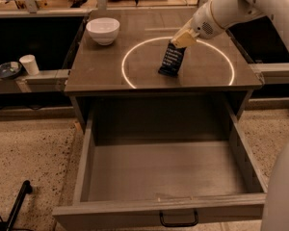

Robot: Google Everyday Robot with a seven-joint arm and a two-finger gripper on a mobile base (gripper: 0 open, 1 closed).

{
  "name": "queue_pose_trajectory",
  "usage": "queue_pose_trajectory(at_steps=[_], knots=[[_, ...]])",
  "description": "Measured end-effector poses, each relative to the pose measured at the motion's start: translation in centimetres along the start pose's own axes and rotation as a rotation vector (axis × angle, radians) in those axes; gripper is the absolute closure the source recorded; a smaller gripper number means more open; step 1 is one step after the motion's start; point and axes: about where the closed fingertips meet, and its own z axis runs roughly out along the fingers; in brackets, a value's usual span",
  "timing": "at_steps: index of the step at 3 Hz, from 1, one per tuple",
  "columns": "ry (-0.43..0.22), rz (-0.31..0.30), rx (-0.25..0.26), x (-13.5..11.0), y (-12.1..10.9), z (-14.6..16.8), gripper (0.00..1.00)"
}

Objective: Pick rxbar blueberry from top drawer and place on counter

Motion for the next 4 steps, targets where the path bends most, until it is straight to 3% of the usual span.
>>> queue_pose_trajectory(at_steps=[1, 2, 3, 4], knots=[[0.0, 0.0, 0.0, 0.0, 0.0, 0.0, 0.14], [0.0, 0.0, 0.0, 0.0, 0.0, 0.0, 0.0], [-0.037, -0.07, 0.043, 0.4, 0.0, -1.5, 0.0], [-0.091, -0.175, 0.098, 1.5, 0.7, -5.6, 0.0]])
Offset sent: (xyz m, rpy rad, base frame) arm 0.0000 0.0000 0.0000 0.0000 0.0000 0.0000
